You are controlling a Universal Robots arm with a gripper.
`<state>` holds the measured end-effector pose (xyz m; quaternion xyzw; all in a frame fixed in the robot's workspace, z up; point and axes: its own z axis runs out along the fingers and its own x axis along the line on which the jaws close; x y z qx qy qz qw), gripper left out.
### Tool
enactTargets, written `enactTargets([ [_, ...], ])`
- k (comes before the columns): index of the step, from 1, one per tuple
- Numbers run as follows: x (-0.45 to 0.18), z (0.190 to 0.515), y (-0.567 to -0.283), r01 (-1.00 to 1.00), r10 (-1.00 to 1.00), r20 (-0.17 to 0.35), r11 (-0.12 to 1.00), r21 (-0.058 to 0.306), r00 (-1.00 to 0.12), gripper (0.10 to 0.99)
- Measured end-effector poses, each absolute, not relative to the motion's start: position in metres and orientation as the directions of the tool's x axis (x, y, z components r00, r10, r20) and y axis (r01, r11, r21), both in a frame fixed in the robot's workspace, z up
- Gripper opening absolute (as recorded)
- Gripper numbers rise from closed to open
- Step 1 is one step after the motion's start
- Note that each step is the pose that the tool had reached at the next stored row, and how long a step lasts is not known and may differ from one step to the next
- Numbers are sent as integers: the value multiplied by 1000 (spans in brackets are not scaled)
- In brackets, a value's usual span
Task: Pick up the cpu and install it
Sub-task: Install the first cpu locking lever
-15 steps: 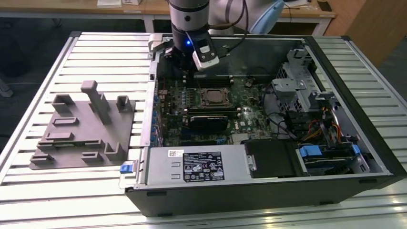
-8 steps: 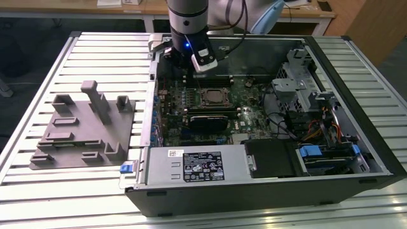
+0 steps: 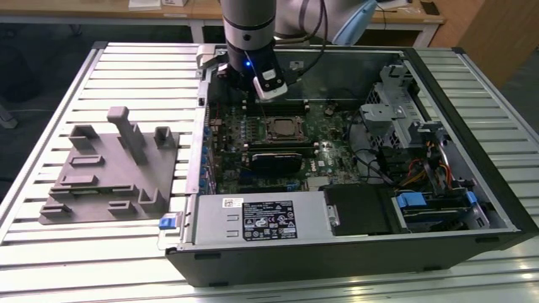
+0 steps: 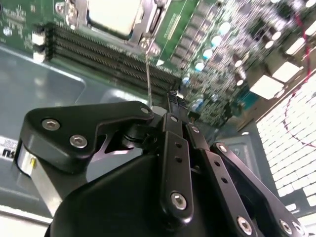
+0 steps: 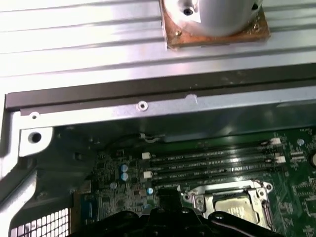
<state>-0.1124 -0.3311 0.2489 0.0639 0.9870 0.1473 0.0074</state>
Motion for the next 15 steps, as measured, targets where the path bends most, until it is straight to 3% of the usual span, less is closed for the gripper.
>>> enactTargets([
  [3, -112, 248, -331, 124, 128, 9, 938, 324, -992, 106],
  [15, -98, 243, -332, 124, 128, 11, 937, 327, -992, 106],
])
